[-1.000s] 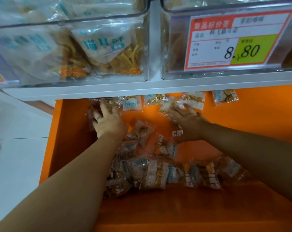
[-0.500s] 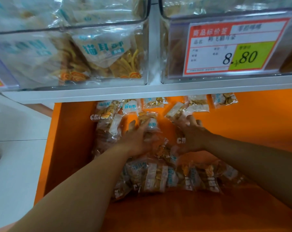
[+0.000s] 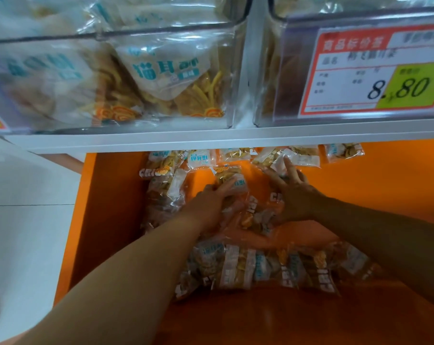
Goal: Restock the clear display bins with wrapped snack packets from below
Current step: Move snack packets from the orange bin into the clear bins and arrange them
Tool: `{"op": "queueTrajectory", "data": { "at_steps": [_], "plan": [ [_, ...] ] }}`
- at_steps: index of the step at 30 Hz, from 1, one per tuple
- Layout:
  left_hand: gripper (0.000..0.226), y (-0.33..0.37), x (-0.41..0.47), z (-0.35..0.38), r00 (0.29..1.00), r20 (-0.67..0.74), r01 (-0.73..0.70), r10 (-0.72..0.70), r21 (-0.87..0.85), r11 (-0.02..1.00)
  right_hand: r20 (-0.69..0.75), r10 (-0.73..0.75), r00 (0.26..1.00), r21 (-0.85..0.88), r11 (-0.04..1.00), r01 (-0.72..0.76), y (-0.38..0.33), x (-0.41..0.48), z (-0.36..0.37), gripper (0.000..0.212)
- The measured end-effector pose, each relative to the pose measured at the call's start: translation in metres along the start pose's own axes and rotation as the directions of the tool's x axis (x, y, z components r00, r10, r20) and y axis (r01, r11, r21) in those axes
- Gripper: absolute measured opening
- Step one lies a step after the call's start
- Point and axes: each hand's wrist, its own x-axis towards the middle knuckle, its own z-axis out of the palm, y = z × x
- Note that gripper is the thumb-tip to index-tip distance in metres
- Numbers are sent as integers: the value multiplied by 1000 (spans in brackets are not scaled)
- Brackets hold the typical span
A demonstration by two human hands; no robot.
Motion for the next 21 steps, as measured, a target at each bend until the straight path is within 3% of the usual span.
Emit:
{"op": "queueTrajectory", "data": {
  "at_steps": [3, 12, 16, 21],
  "plan": [
    [79, -2, 5, -1, 999, -24, -35, 33, -91, 995, 1, -10, 1000, -38, 999, 10, 0, 7, -2, 127],
    [78, 0, 7, -2, 997, -71, -38, 32, -91, 995, -69, -174, 982, -96, 981, 167, -9, 4, -3, 88],
    [83, 4, 4, -6, 998, -70, -13, 7, -86, 996, -172, -207, 963, 9, 977, 211, -14, -2, -1, 50],
    [81, 16, -9, -21, 1000, -23, 3, -4, -46, 999, -185, -252, 950, 88, 958, 271, -23, -17, -10, 39]
  ]
}}
